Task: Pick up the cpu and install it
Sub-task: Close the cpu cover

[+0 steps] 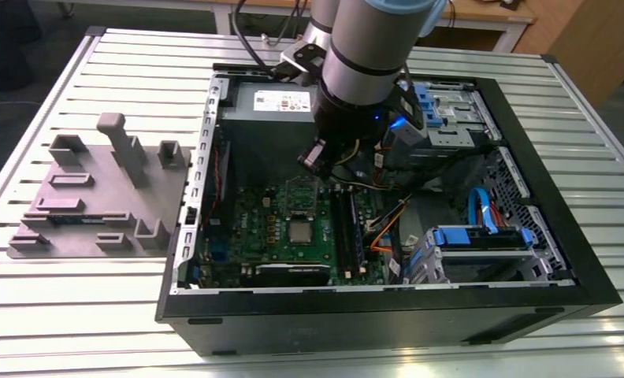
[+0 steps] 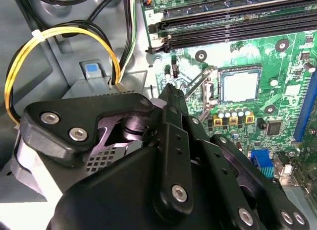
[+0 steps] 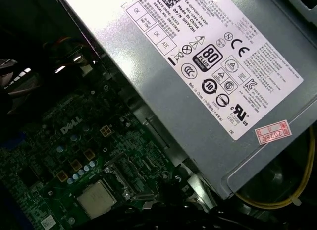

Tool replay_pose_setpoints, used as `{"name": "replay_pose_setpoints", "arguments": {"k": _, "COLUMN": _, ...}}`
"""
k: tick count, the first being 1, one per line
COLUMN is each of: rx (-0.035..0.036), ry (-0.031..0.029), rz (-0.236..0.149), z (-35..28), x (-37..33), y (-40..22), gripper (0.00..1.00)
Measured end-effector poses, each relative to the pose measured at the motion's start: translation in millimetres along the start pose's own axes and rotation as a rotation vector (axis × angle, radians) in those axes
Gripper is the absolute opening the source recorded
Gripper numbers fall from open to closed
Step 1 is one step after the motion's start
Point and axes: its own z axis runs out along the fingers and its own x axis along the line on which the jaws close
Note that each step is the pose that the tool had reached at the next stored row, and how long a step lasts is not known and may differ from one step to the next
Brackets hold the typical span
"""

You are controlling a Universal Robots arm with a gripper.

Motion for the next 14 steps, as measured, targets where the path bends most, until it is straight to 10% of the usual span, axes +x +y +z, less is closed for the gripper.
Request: {"name": "replay_pose_setpoints", "arguments": {"k": 14, "rx": -0.0008, "ry": 0.0008, "rz": -0.01, "z": -3.3, "x": 3.9, "y": -2.6, "gripper": 0.1}}
